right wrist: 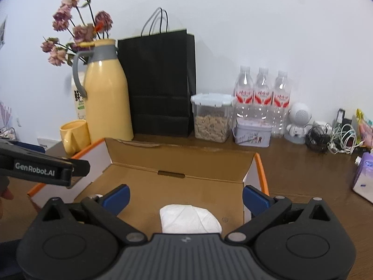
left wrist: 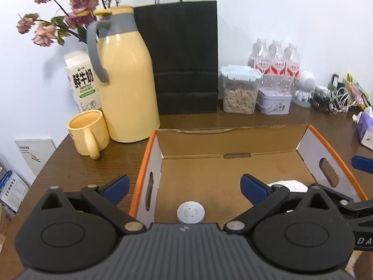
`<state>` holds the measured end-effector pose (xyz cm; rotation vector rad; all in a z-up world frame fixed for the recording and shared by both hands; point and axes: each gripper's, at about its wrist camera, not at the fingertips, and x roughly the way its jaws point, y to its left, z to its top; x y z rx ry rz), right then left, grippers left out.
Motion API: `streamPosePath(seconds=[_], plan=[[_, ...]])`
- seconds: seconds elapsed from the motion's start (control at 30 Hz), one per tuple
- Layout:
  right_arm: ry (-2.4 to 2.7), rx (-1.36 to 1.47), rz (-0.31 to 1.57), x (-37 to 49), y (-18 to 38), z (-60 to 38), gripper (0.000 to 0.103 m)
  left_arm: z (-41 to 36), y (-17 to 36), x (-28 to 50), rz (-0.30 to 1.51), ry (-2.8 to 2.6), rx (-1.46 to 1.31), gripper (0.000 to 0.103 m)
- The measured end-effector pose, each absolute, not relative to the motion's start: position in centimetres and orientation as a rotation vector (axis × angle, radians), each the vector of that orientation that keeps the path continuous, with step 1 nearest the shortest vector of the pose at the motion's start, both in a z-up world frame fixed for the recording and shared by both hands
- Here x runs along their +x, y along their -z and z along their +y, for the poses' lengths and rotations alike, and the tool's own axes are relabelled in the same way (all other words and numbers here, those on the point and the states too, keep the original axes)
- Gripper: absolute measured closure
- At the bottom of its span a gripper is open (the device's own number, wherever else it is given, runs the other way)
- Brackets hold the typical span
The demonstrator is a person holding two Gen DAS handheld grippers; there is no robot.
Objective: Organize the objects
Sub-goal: 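Carry the lid and cloth into the cardboard box and open both tools, then grasp the small white cup with the right tool while the left tool grasps the navy blue case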
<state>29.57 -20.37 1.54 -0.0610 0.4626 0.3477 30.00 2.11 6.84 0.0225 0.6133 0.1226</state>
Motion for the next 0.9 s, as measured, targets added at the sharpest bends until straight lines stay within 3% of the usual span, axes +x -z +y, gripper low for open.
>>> streamPosePath(seconds=[0.5,0.9], plan=[[-0.312,-0.077,0.403,21.4,-3.2,-24.6,0.000,2.3,-8.2,21.9,0.557,-0.104,0.002,0.000],[-0.240,-0.094,0.478,17.7,-0.3,-29.3,0.000,3.4,-6.5,16.4,0.542,-0.119,-0.051,0.000]])
